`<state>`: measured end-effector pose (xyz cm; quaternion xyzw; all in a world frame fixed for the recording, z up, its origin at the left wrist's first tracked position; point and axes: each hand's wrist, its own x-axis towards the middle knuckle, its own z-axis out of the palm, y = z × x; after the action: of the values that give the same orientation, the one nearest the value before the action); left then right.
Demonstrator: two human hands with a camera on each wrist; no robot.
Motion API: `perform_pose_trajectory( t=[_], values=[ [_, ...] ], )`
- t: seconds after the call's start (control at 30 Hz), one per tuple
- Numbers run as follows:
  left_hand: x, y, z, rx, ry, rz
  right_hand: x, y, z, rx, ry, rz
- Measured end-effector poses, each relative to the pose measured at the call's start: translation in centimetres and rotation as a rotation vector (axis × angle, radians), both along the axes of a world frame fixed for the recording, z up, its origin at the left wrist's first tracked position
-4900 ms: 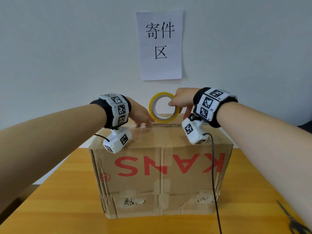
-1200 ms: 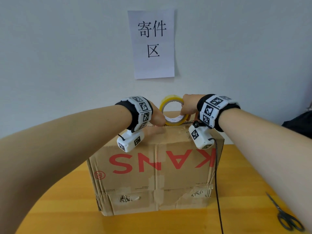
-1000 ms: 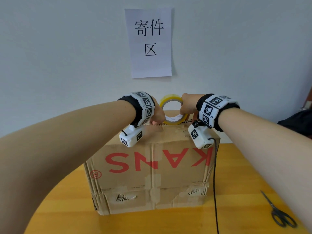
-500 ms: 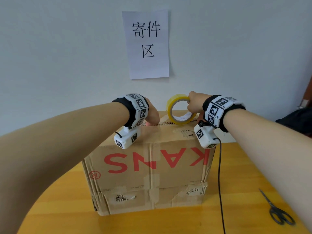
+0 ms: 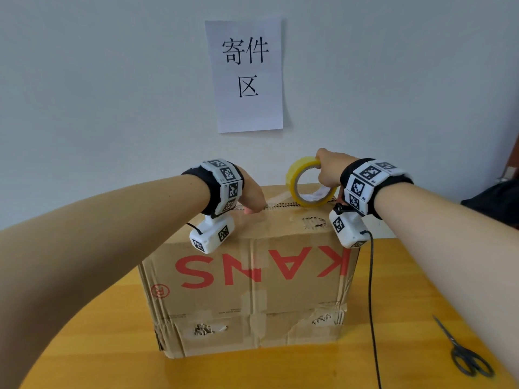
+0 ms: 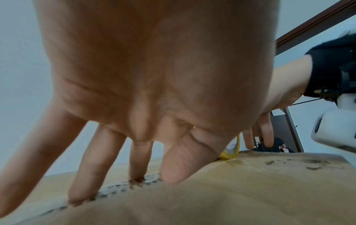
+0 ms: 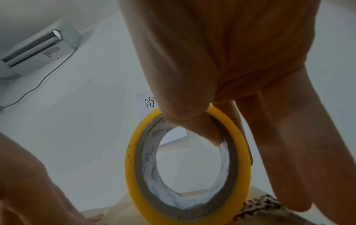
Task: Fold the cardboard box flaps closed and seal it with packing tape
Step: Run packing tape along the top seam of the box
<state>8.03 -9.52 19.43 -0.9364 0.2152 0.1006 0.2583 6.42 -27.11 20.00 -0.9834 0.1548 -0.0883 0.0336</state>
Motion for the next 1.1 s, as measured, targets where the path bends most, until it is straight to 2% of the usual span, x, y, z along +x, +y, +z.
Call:
perform_pose_trajectory(
  t=[0.1, 0.4, 0.7, 0.8, 0.87, 0.93, 1.1],
  values=[
    [-0.7, -0.1, -0.2, -0.008, 0.067, -0.051, -0.1, -0.1, -0.2, 0.017, 0.002, 0.0],
    [-1.6, -0.5, 0.3, 0.016, 0.048, -0.071, -0.1, 0.2, 0.0, 0.05, -0.011, 0.049],
    [-0.7, -2.2, -0.7, 0.209, 0.017, -0.098, -0.2, 0.2, 0.0, 0.089, -0.001, 0.075],
    [-0.2, -2.4, 0.0, 0.281, 0.01, -0.094, -0.3, 0.2, 0.0, 0.096, 0.003, 0.083],
    [-0.3, -2.4, 0.6, 0.336, -0.025, -0.184, -0.4, 0.2, 0.0, 0.101, 0.005, 0.082],
    [-0.5, -2.6, 1.2, 0.357, -0.013, -0.185, -0.5, 0.1, 0.1, 0.103, 0.007, 0.076],
    [-0.3, -2.5, 0.6, 0.202, -0.029, -0.182, -0.5, -0.1, 0.0, 0.121, 0.002, 0.074]
  ],
)
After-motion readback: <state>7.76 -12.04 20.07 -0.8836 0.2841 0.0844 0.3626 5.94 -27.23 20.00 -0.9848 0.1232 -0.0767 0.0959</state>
